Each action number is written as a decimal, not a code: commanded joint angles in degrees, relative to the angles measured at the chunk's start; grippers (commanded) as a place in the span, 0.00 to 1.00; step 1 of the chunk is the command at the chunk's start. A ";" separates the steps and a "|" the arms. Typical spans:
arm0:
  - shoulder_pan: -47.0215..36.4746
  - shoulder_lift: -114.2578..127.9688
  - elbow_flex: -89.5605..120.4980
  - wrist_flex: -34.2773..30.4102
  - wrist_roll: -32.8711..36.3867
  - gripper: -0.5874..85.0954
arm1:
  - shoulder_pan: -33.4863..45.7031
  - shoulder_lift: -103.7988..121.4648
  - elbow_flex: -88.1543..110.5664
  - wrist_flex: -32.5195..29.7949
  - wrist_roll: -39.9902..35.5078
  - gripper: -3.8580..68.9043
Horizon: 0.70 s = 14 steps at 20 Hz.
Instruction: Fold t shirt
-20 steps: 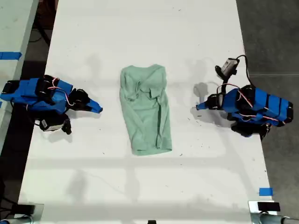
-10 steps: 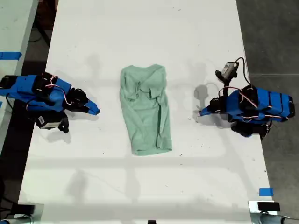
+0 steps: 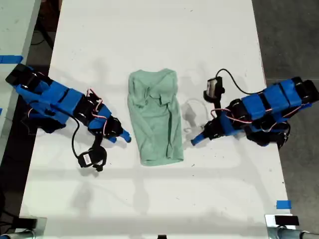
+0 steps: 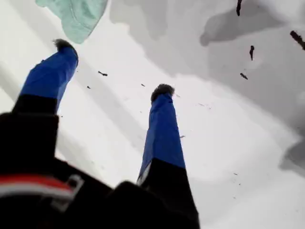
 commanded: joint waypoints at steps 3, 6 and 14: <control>3.87 -4.22 -2.99 -11.25 -3.60 0.24 | -2.20 -11.87 -8.79 -8.26 5.27 0.51; 3.78 -7.21 -1.32 -19.78 -5.01 0.24 | -0.26 -17.58 -13.45 -11.07 2.90 0.51; 0.18 -18.72 -1.05 -36.04 0.18 0.23 | 1.58 -32.52 -25.31 -13.89 0.79 0.49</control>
